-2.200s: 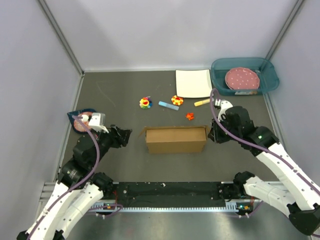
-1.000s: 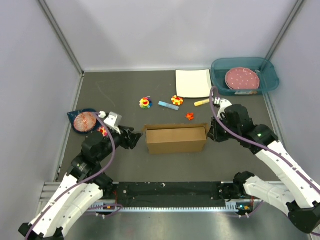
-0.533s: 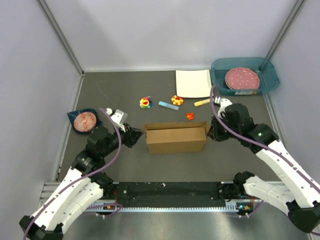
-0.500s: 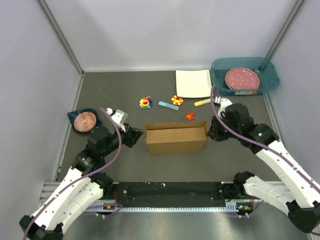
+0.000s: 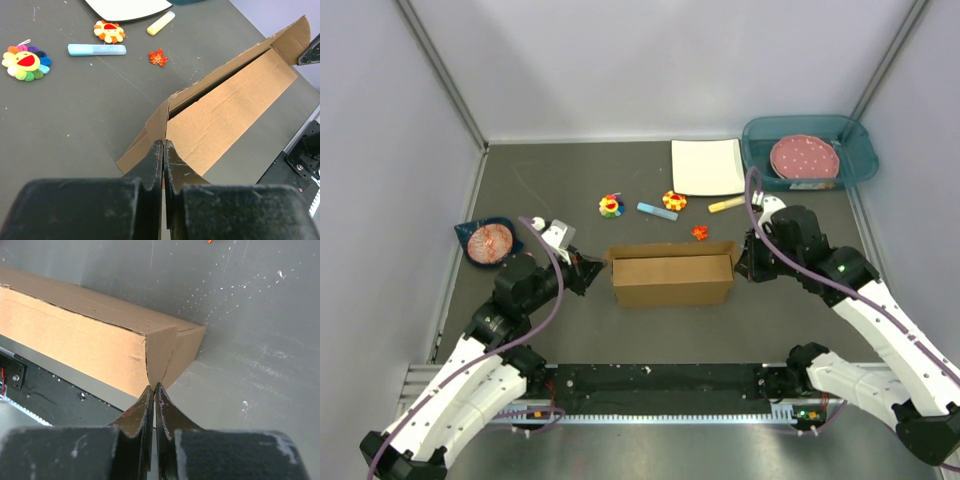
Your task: Fold the paper box
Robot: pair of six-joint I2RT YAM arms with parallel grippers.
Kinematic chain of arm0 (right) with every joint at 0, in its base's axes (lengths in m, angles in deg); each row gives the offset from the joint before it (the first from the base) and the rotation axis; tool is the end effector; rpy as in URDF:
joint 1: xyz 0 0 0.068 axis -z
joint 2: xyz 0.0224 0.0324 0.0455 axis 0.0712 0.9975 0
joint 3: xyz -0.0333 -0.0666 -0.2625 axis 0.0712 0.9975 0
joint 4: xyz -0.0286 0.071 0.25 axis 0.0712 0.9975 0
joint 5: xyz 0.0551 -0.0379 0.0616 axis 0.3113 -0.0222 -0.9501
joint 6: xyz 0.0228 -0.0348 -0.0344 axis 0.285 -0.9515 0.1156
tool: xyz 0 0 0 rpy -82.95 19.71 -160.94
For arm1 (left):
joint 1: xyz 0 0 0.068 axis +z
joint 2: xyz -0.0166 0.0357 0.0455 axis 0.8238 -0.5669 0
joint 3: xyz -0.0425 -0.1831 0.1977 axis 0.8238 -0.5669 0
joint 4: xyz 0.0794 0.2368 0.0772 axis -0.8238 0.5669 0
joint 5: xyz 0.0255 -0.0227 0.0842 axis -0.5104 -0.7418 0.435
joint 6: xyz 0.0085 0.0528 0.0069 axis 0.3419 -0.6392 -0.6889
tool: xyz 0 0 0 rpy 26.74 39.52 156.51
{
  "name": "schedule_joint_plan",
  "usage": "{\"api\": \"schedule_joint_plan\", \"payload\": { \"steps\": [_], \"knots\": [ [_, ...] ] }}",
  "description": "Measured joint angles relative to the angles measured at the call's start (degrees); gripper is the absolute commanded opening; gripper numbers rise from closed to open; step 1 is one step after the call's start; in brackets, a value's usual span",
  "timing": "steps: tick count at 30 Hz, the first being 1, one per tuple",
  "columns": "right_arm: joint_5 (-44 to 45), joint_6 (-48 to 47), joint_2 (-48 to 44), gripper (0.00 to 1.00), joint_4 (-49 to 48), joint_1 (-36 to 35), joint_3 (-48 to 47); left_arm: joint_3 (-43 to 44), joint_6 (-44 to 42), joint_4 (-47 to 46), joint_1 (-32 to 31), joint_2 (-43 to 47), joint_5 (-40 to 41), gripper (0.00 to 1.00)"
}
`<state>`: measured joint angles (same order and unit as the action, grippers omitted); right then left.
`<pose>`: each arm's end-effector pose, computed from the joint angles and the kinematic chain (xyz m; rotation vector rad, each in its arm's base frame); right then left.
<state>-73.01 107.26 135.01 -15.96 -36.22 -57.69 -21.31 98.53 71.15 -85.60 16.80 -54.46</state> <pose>0.1432 0.0935 0.3320 -0.2921 2.3694 0.5444 0.1228 -0.0814 0.2887 0.3994 1.7932 -0.8064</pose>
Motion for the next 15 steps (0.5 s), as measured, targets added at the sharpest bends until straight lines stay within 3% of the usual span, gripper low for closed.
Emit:
{"api": "schedule_joint_plan", "payload": {
  "steps": [15],
  "knots": [
    [-2.5, 3.4, 0.4, 0.0, 2.2, 0.0, -1.9, -0.6, -0.1, -1.0, 0.0, 0.0, 0.0, 0.0]
  ]
}}
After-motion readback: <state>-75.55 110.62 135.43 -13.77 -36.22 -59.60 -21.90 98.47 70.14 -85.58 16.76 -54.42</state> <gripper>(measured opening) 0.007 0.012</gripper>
